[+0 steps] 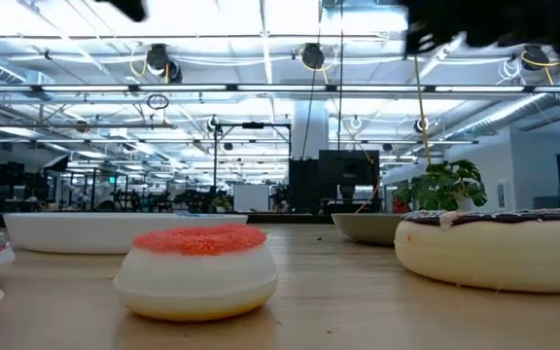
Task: Pick & Place donuts
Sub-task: Put the small brown donut on the white plate
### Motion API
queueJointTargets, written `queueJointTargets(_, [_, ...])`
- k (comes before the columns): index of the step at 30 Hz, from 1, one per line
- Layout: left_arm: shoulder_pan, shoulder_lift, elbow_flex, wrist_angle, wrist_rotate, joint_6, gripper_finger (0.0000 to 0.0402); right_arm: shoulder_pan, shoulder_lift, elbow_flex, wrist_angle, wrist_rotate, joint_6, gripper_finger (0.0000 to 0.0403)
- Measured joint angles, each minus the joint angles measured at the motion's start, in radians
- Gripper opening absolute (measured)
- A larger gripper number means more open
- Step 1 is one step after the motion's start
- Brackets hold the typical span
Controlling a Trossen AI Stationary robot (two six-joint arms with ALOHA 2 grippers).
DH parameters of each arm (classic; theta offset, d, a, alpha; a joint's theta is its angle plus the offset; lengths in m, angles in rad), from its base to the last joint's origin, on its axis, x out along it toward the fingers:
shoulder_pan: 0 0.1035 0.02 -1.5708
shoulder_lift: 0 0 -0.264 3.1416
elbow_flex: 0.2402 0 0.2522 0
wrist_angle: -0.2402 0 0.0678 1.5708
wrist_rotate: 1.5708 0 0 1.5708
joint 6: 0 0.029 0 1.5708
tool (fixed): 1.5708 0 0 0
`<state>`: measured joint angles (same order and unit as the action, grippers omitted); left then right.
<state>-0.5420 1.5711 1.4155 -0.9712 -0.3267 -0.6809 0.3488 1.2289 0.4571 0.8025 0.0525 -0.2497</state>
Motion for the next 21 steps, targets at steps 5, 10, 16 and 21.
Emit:
queueJointTargets(5, [-0.102,0.055,-0.001,-0.045,0.024,-0.088,0.0163,0.041,-0.283,-0.179,0.052,0.072,0.025,0.0])
queueJointTargets(10, [-0.166,0.14,-0.002,0.0,0.089,-0.144,0.0102,0.049,-0.461,-0.306,0.07,0.156,0.028,0.0])
queueJointTargets(16, [-0.168,0.239,-0.002,0.079,0.234,-0.207,0.001,0.048,-0.541,-0.356,0.062,0.28,-0.026,0.0])
queueJointTargets(21, [-0.148,0.298,-0.002,0.116,0.271,-0.242,0.002,0.048,-0.555,-0.373,0.059,0.315,-0.032,0.0])
